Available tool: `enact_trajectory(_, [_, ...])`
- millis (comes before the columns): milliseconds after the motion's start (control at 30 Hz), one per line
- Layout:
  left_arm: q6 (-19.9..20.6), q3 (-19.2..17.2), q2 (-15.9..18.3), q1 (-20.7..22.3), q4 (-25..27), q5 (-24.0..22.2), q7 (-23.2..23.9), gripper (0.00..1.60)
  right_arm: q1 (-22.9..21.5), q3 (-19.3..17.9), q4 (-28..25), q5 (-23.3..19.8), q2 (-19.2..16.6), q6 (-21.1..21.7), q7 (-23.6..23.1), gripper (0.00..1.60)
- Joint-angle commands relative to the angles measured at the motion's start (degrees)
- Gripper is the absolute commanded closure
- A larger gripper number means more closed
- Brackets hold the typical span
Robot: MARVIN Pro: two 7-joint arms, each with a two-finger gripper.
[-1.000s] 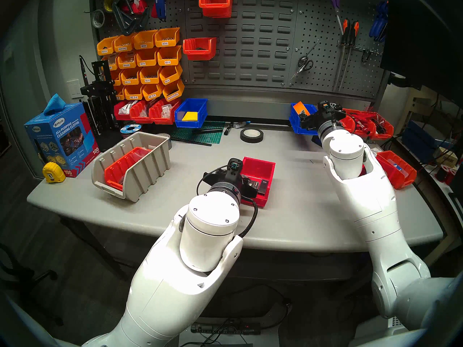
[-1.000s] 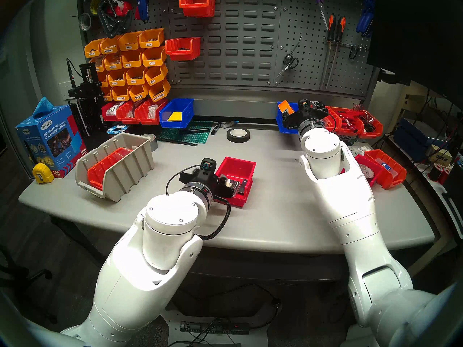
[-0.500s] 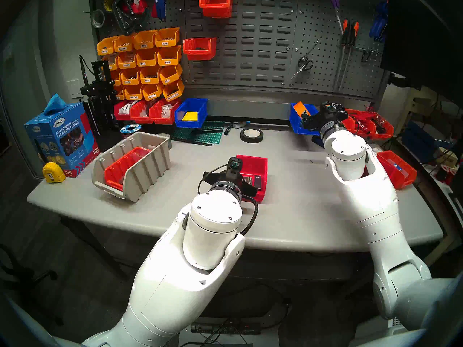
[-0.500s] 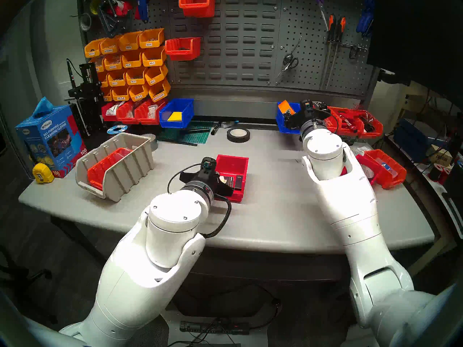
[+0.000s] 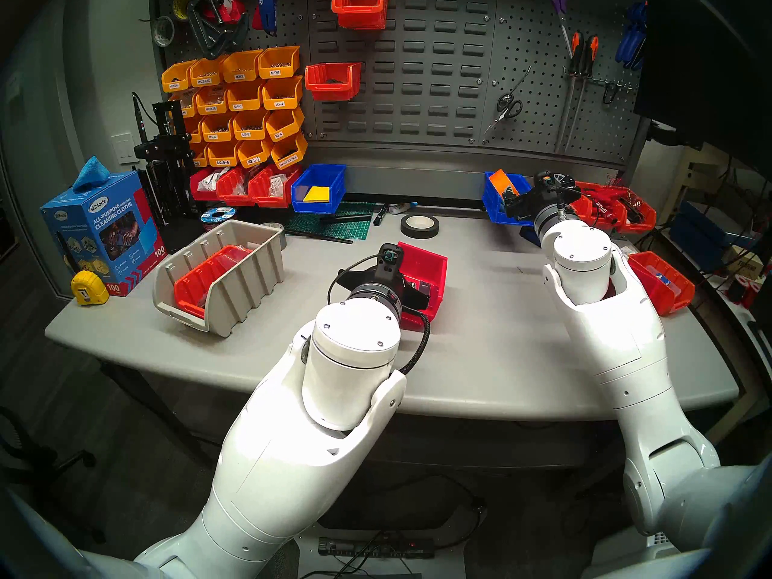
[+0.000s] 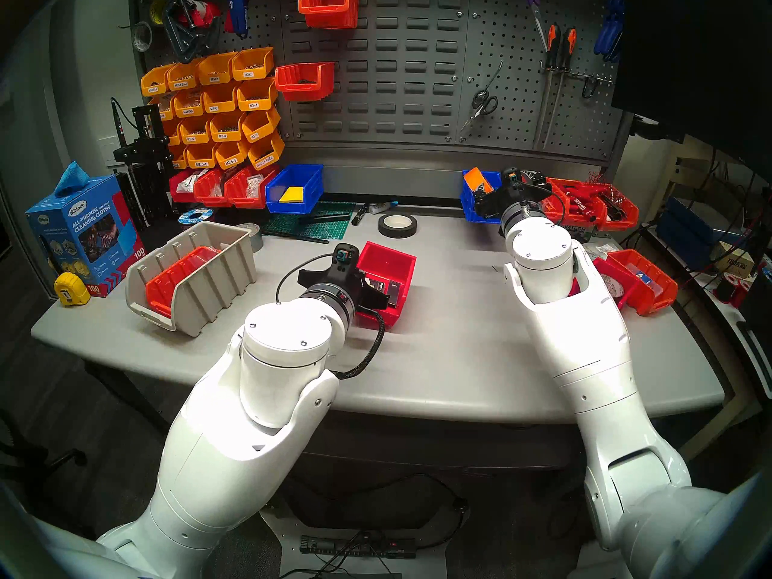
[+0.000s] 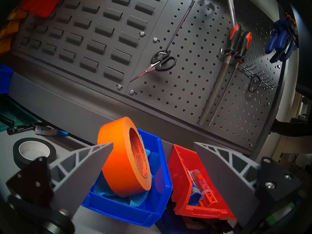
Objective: Hang all the unorganized tool boxes onto the wall
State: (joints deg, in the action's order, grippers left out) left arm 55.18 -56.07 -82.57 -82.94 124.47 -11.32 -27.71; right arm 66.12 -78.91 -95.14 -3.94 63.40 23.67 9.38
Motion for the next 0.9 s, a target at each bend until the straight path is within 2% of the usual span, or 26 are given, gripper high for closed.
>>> enact_trajectory(0, [-0.18,-1.59,-0.42,3.92,0.79,-2.19,1.09,1.60,0.84,-0.53,-2.39,0.12,-0.52,0.34,0.33,0.00])
enact_trajectory(400, [-0.18,-5.02,-2.45,8.05,-2.66,-7.67,3.40,1.60,2.96,-1.57,-5.55,0.42,-1.47,1.42,1.05,0.00])
enact_trajectory(500, [-0.18,-6.09,-3.94,9.20,-4.40,-8.99,4.20,1.60,3.55,-1.99,-6.50,0.49,-1.88,1.81,1.21,0.00])
enact_trajectory(867, [-0.18,-7.20,-6.51,15.55,-11.86,-10.18,5.67,1.60,5.59,-3.11,-9.21,0.75,-2.59,2.99,1.85,0.00])
